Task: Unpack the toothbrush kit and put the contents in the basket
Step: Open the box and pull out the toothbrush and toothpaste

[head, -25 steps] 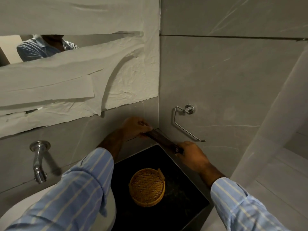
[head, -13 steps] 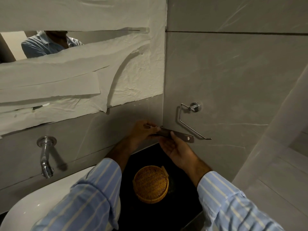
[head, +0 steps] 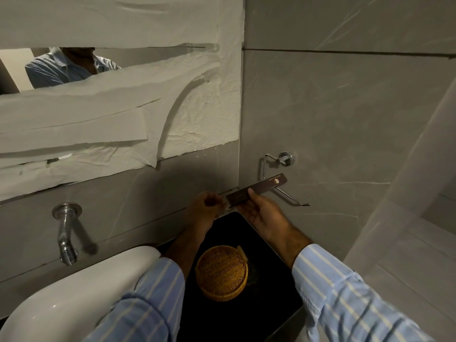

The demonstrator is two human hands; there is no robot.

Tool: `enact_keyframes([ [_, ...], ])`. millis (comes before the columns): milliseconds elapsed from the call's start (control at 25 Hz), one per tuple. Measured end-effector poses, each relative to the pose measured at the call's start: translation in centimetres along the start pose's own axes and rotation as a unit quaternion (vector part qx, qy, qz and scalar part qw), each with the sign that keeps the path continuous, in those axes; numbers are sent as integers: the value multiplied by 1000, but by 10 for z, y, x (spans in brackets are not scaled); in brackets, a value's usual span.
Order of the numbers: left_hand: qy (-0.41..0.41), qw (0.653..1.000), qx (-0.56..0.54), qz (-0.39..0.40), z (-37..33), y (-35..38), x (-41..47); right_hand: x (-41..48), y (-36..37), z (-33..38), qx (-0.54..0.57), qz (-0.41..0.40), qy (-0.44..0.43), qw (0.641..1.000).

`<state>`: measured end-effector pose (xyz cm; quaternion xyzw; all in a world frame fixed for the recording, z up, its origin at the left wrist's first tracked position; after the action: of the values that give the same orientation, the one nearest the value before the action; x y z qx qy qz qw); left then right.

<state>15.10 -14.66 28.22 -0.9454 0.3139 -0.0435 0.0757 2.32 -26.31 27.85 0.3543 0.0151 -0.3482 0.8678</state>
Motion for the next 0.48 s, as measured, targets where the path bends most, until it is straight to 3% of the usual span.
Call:
enact_keyframes([
  [120,-76,989,-123,20,4,12,-11,-3,8,14,-61,4,-45,997],
  [200,-136,949,-273,73,7,25,-15,-8,16,27,-118,-4,-85,989],
  [320,-164,875,-442,109,8,34,-14,-10,25,53,-281,-35,-153,947],
  [480,-152,845,-500,112,2,42,-14,-8,40,73,-348,-6,-178,920],
])
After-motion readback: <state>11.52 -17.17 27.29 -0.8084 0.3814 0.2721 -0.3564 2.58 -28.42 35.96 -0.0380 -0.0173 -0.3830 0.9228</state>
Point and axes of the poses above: each hand's wrist, its own x-axis towards the middle knuckle, its own y-axis out of the palm, z = x × y, the point moved 5 cm from there along x, towards the middle knuckle, and after that the axes turned 1 degree about -x, right-handed, at the moved point
